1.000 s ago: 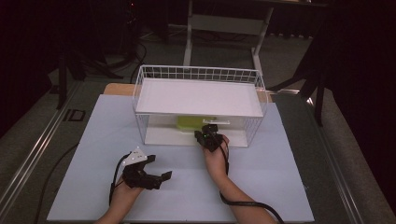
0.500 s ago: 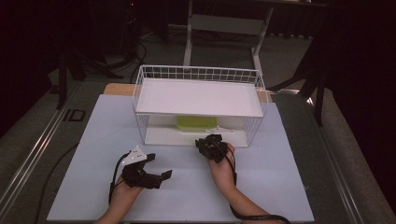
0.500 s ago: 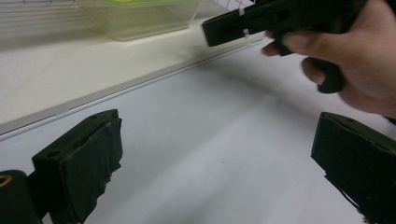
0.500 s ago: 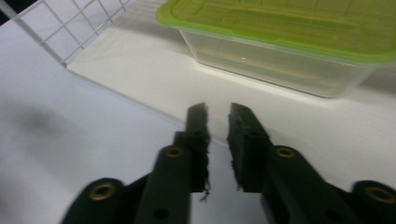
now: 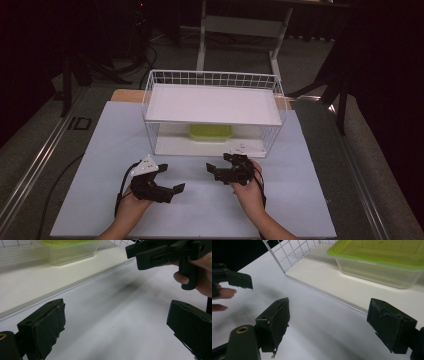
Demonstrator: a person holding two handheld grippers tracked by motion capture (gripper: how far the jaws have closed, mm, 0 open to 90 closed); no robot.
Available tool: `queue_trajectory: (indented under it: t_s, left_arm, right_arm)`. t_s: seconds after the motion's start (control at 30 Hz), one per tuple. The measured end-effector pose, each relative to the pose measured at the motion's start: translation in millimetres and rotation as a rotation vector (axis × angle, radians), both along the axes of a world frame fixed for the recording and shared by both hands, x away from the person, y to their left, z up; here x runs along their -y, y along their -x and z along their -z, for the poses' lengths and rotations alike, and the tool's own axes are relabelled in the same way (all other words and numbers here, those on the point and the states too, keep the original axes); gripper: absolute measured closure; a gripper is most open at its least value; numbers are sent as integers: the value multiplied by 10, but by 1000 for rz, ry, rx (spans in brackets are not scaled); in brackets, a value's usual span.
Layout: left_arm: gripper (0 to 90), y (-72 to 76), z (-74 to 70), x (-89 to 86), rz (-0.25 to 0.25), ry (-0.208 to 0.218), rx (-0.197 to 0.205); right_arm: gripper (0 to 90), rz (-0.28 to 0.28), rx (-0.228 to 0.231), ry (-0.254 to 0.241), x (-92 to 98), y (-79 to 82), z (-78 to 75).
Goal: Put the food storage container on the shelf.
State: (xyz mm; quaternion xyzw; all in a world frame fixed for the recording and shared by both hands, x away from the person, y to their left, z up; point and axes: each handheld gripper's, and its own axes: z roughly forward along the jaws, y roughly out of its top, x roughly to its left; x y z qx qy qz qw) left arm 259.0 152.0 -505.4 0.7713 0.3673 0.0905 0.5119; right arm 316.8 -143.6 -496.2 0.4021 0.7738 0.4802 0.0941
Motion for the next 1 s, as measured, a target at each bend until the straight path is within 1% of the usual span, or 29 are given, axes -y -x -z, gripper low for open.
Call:
queue_trajectory:
  t_s: [0.07, 0.17, 0.23, 0.33, 0.4, 0.53, 0.63, 0.73, 0.8, 0.87, 0.93, 1.0]
  left_arm:
    - [29, 11, -18, -16, 2, 1, 2]
    - [29, 38, -45, -51, -7, 5, 13]
    - [29, 50, -65, -72, 2, 9, 9]
    - [29, 83, -101, -98, 11, 8, 20]
    - [29, 111, -125, -112, 17, 1, 27]
    - [29, 169, -155, -150, 27, -6, 36]
    - [29, 203, -166, -199, 22, 1, 39]
    - [29, 233, -169, -249, 15, 8, 44]
    - [29, 261, -167, -272, 13, 4, 49]
    - [29, 285, -164, -295, 21, -1, 42]
    - [29, 308, -164, -333, 13, -8, 46]
    - [29, 326, -164, -379, 2, 2, 40]
  right_arm:
    - [148, -20, 13, 2, 24, 31, -9]
    - [149, -35, 47, 13, 55, 83, -15]
    - [150, -40, 58, 18, 68, 127, -23]
    - [151, -59, 61, 20, 83, 195, -43]
    - [151, -71, 79, 31, 102, 250, -69]
    - [152, -79, 91, 16, 172, 330, -127]
    - [152, -84, 95, -2, 236, 380, -158]
    - [152, -84, 102, -2, 322, 435, -177]
    - [152, -84, 108, 9, 377, 466, -178]
    - [151, -78, 113, 17, 437, 499, -166]
    - [151, -73, 110, 34, 489, 533, -144]
    - [151, -73, 112, 51, 546, 571, -119]
